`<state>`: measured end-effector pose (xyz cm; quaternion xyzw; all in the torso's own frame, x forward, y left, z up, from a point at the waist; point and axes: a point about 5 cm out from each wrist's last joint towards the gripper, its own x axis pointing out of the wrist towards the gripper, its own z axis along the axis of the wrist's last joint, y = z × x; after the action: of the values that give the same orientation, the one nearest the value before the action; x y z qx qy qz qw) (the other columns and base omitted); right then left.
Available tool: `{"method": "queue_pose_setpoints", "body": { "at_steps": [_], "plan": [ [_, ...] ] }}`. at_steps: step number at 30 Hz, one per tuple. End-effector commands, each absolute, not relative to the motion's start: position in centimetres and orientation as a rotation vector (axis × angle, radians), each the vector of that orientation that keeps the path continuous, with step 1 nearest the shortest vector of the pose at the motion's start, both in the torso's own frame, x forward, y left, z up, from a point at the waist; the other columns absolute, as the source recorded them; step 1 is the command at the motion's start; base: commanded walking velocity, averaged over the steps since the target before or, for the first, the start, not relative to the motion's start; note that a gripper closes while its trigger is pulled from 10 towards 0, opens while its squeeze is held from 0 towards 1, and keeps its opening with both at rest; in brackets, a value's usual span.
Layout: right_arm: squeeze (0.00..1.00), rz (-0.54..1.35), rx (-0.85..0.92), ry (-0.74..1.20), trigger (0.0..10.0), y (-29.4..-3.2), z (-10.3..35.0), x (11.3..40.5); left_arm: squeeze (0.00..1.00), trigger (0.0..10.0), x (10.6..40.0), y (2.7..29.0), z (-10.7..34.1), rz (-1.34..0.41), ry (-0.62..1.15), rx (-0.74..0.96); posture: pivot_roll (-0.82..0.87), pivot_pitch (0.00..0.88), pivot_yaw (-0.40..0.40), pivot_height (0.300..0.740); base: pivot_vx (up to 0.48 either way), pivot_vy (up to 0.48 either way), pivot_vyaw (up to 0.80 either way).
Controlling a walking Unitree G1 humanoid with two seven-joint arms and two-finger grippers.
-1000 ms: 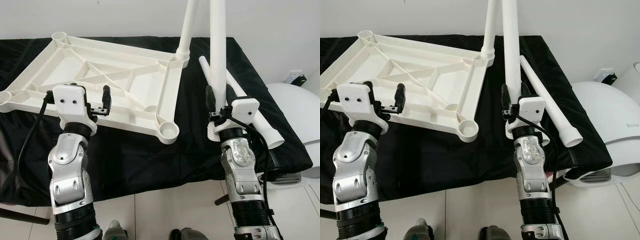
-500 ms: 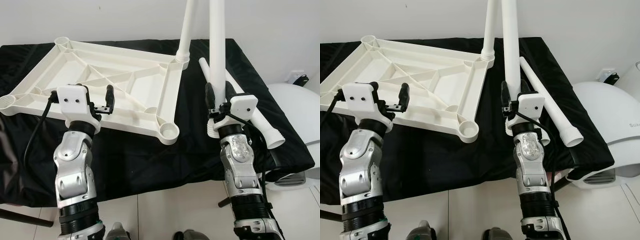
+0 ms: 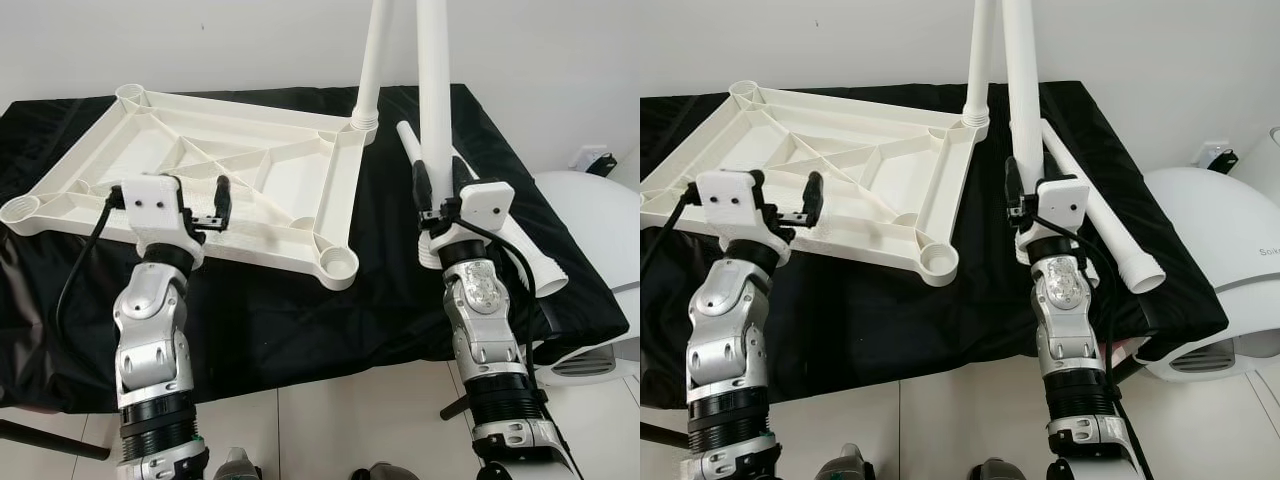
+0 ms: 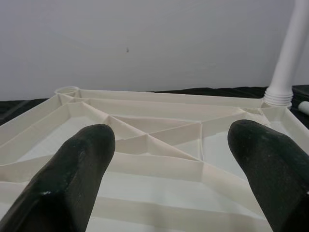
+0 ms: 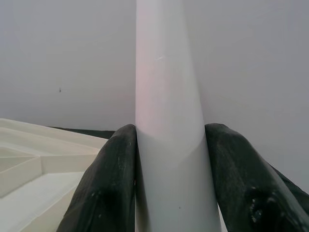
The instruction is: Building children table
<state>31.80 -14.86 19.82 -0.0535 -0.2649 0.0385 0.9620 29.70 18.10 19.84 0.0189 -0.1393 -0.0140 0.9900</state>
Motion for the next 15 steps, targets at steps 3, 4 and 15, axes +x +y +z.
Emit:
{"method": "queue_pose_setpoints", "body": {
  "at_steps": [3, 4, 15],
  "plan": [
    [0.00, 0.082, -0.115, -0.542, 10.0, -15.1, 19.5, 31.6, 0.00, 10.0, 29.3, 19.1, 18.6, 0.128, -0.259, 0.014, 0.02, 0.003, 0.011, 0.740, 0.000, 0.000, 0.00],
    [0.00, 0.083, -0.117, -0.541, 10.0, -15.1, 19.5, 31.6, 0.00, 10.0, 29.1, 19.1, 18.2, 0.123, -0.248, 0.014, 0.02, 0.004, 0.011, 0.740, 0.000, 0.000, 0.00],
    [0.00, 0.085, -0.109, -0.556, 10.0, -15.1, 19.3, 31.6, 0.00, 10.0, 28.6, 18.9, 15.7, 0.118, -0.204, 0.030, 0.03, 0.016, 0.011, 0.740, 0.000, 0.000, 0.00]
  ]
}}
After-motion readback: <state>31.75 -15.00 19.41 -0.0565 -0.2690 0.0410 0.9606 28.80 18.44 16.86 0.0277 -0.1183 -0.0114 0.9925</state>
